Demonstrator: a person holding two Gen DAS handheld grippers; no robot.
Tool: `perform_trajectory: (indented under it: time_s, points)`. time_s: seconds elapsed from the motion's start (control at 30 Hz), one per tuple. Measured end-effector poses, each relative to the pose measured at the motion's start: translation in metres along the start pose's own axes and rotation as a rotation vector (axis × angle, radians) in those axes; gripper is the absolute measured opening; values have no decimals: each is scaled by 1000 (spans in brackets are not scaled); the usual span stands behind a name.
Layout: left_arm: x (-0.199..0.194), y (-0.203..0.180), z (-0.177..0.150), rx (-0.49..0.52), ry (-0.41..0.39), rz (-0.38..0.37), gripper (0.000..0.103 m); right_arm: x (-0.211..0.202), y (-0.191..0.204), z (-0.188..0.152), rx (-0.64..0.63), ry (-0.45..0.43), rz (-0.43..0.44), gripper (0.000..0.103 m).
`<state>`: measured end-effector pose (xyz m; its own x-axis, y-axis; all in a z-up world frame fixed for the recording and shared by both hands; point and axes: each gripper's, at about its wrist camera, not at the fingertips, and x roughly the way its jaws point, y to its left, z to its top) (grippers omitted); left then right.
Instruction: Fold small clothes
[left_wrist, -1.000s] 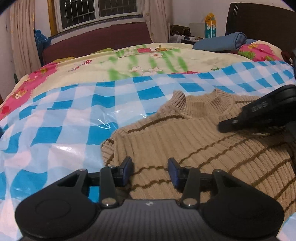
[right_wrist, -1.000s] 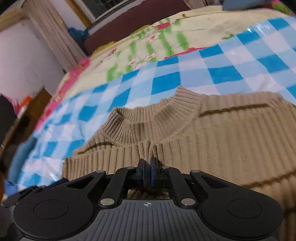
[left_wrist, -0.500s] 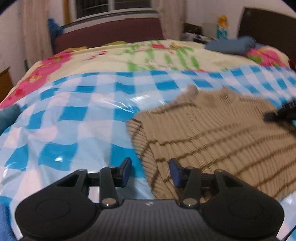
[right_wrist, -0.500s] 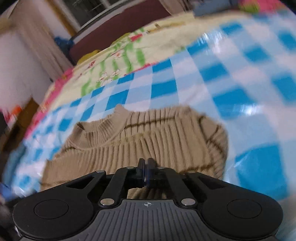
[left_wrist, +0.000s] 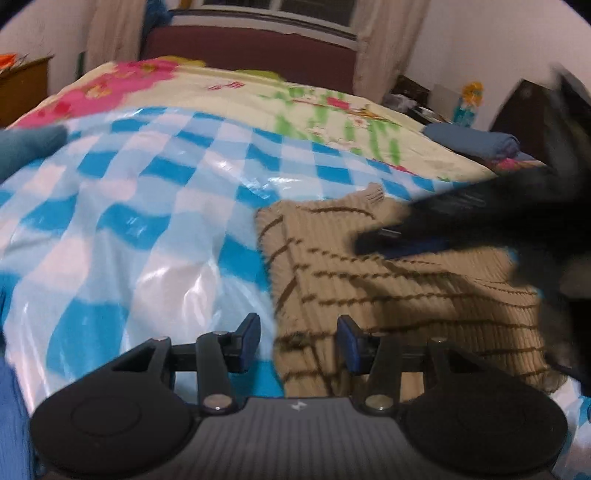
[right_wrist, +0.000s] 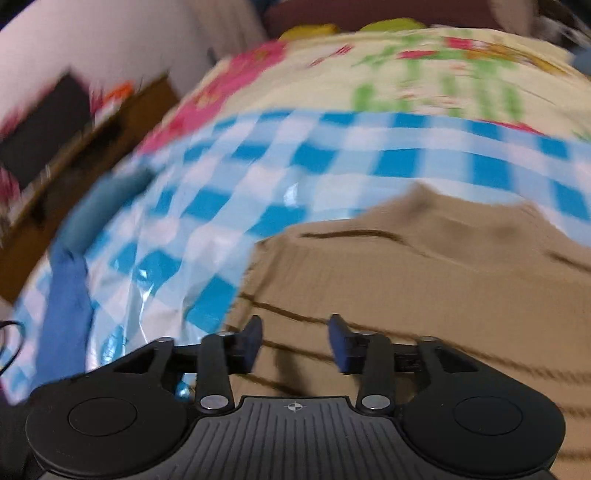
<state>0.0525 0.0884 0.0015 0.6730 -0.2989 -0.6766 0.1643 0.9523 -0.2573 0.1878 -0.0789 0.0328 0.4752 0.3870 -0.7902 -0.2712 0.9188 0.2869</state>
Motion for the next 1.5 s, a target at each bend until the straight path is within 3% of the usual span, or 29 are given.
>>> perform_trajectory:
  time_s: [0.1, 0.3, 0.5, 0.53, 0.6, 0.63, 0.7, 0.77, 0.9, 1.0, 1.13, 1.23, 1.3, 1.37, 1.43, 1.5]
  points:
    - [-2, 6, -10, -57, 17, -8, 51, 38, 27, 19, -14, 74, -33, 59]
    - [5, 4, -25, -120, 42, -80, 52, 92, 54, 26, -134, 173, -228, 68]
    - [16, -8, -31, -87, 47, -41, 51, 92, 52, 26, -122, 165, -233, 65]
    - [17, -10, -31, -82, 46, -39, 49, 91, 52, 25, -121, 163, -229, 65]
    - [13, -15, -30, -80, 40, -46, 38, 88, 51, 25, -118, 158, -222, 52]
    - [9, -17, -28, -84, 31, -59, 32, 83, 48, 26, -112, 153, -202, 49]
    - [2, -25, -24, -78, 7, -74, 26, 69, 38, 28, -77, 137, -148, 28]
    - [-3, -37, -18, -51, -13, -83, 24, 52, 20, 31, -18, 117, -86, 18]
    - [-10, -73, -1, 13, -43, -150, 20, 1, -18, 31, 52, 25, -9, 13]
    - [-13, -115, 12, 81, -67, -258, 16, -46, -55, 28, 97, -48, 23, 4]
    - [-3, -175, 18, 167, -57, -392, 16, -110, -124, 16, 203, -156, 29, 4]
    - [-2, -186, 0, 164, -8, -430, 16, -126, -155, 3, 226, -168, 5, 10]
    - [-10, -174, -11, 187, 8, -377, 16, -115, -149, -5, 204, -134, 35, 14]
    - [-21, -153, -14, 190, -23, -272, 16, -96, -129, -9, 167, -90, 92, 14]
    - [-28, -122, -8, 101, -46, -212, 17, -71, -101, -8, 149, -36, 134, 15]
    - [-37, -92, -4, 27, -81, -143, 18, -45, -71, -5, 122, 28, 142, 22]
